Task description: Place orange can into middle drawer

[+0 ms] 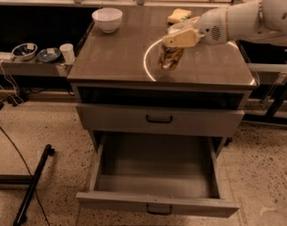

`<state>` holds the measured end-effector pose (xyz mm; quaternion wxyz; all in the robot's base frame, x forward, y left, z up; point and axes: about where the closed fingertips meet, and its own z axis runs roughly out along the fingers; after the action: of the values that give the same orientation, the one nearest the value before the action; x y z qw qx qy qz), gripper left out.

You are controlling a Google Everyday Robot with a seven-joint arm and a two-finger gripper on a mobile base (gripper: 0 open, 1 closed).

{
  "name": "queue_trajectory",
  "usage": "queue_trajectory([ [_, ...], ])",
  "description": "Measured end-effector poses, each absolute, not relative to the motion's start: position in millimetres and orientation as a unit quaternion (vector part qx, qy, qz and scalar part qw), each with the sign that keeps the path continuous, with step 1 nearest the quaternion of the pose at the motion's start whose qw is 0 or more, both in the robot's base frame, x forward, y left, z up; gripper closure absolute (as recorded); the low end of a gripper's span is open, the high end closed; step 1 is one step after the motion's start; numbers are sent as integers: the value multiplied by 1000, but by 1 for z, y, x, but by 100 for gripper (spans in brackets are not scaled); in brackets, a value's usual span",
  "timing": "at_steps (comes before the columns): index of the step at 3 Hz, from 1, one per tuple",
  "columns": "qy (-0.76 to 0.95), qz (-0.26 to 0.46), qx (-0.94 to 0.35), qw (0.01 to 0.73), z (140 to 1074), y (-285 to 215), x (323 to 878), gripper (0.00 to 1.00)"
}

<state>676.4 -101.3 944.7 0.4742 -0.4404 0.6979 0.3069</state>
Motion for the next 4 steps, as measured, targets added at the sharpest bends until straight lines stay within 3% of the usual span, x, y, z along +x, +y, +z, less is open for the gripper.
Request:
queue_trajectory([
  [1,642,310,-468,522,977,-111,626,100],
  [2,605,317,-502,530,958,-130,556,100],
  [3,609,280,-502,547,951,-167,545,100],
  [4,616,285,-499,538,940,-161,549,100],
])
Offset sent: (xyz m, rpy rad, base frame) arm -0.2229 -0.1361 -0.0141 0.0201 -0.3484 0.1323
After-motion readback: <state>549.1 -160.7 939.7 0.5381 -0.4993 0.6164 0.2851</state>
